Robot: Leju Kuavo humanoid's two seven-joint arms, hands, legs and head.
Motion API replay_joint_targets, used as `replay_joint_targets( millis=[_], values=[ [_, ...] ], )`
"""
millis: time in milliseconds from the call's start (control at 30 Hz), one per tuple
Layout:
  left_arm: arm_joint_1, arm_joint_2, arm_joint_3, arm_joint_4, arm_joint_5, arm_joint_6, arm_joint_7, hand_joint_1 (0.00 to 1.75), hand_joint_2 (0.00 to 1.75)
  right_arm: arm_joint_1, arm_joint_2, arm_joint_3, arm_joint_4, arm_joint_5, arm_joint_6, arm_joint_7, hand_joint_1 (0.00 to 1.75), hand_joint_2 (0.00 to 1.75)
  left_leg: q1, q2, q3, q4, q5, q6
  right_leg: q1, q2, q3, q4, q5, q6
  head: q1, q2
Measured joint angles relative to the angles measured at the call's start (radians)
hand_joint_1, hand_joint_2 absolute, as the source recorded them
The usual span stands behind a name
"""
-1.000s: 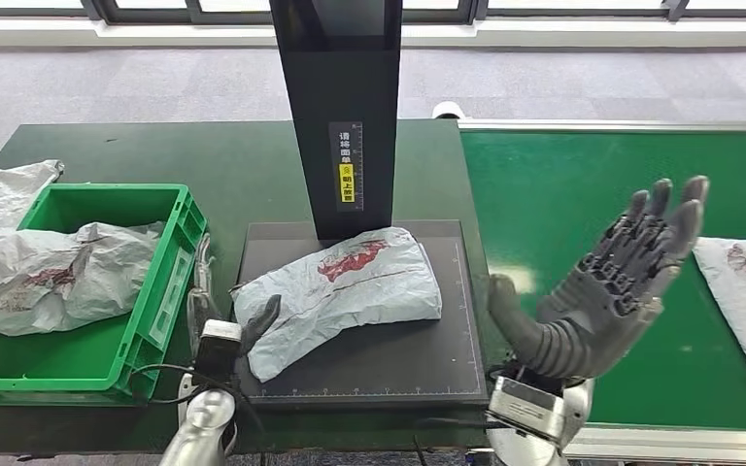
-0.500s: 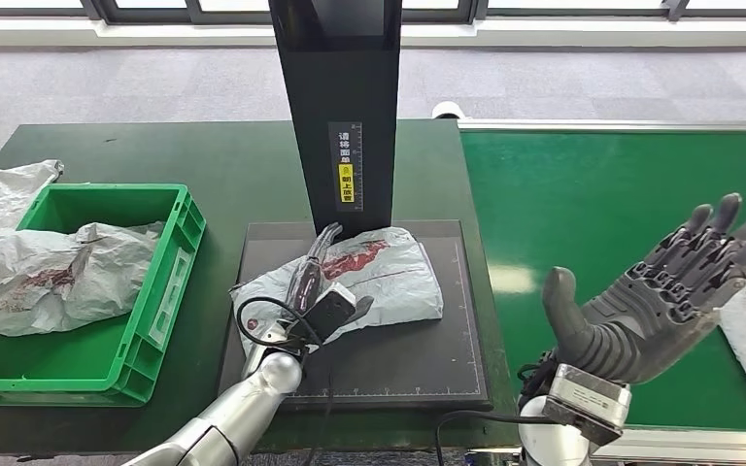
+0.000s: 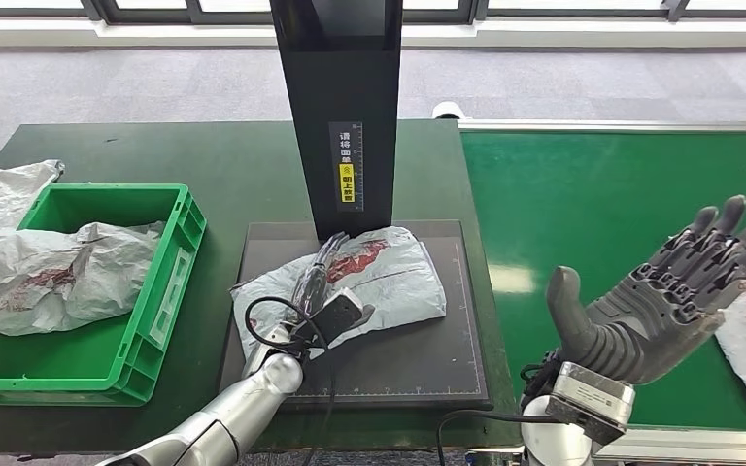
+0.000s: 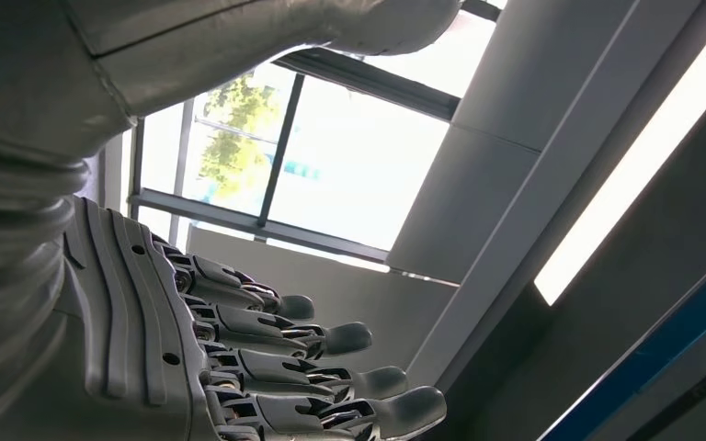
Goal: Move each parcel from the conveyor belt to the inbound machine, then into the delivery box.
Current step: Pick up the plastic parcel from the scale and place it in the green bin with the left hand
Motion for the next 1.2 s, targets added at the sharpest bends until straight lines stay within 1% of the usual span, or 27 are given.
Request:
replay_joint_targets(
  millis=[233,500,533,633,667,833,967,1067,1200],
  values=[
    [-0.003,0.000,-0.002,0.013,0.000,-0.001,0.004,0.00,1.75,0.000,0.000,0.000,0.000,0.000,0.000,0.000,0.00,1.75,0.000,0.000,0.000,0.000,0.000,0.000,0.000,0.000,0.000,0.000,0.000,0.000,0.000,0.000],
    [-0.028,0.001,-0.047,0.074,0.002,-0.016,0.080,0.00,1.75,0.002,0.000,-0.012,0.000,0.007,0.000,0.000,0.00,1.75,0.000,0.000,0.000,0.000,0.000,0.000,0.000,0.000,0.000,0.000,0.000,0.000,0.000,0.000],
    [-0.032,0.001,-0.055,0.086,-0.002,-0.016,0.095,0.17,1.75,0.003,0.000,-0.014,0.000,0.008,0.000,0.000,0.00,1.75,0.000,0.000,0.000,0.000,0.000,0.000,0.000,0.000,0.000,0.000,0.000,0.000,0.000,0.000],
    [-0.048,0.002,-0.088,0.122,-0.033,-0.015,0.153,1.48,1.75,0.004,0.000,-0.017,0.000,0.011,0.000,0.000,0.00,1.75,0.000,0.000,0.000,0.000,0.000,0.000,0.000,0.000,0.000,0.000,0.000,0.000,0.000,0.000],
    [-0.055,0.002,-0.102,0.134,-0.050,-0.012,0.175,1.75,1.75,0.004,0.000,-0.018,0.000,0.011,0.000,0.000,0.00,1.75,0.000,0.000,0.000,0.000,0.000,0.000,0.000,0.000,0.000,0.000,0.000,0.000,0.000,0.000],
    [-0.087,0.004,-0.178,0.179,-0.157,0.021,0.289,1.75,1.75,0.005,0.000,-0.021,-0.004,0.012,0.000,0.000,0.00,1.75,0.000,0.000,0.001,0.000,0.000,0.000,0.000,0.000,0.001,0.000,0.000,0.000,0.000,0.000],
    [-0.118,0.004,-0.245,0.211,-0.258,0.025,0.407,1.75,1.75,0.005,0.000,-0.022,-0.003,0.009,0.000,0.000,0.00,1.75,0.000,0.000,0.004,0.000,0.000,0.000,0.000,0.000,0.004,0.000,0.000,0.000,0.000,0.000],
    [-0.133,0.005,-0.278,0.227,-0.287,0.032,0.448,1.75,1.75,0.004,0.000,-0.021,-0.003,0.004,0.000,0.000,0.00,1.75,0.000,0.000,0.006,0.000,0.000,0.000,0.000,0.000,0.007,0.000,-0.001,0.000,0.000,0.000],
    [-0.143,0.006,-0.301,0.243,-0.315,0.052,0.473,1.75,1.75,0.004,0.001,-0.021,0.001,0.000,0.002,0.000,0.00,1.75,0.000,0.000,0.008,-0.001,0.000,0.000,0.000,0.000,0.008,0.000,0.000,0.000,0.000,0.000]
  ],
)
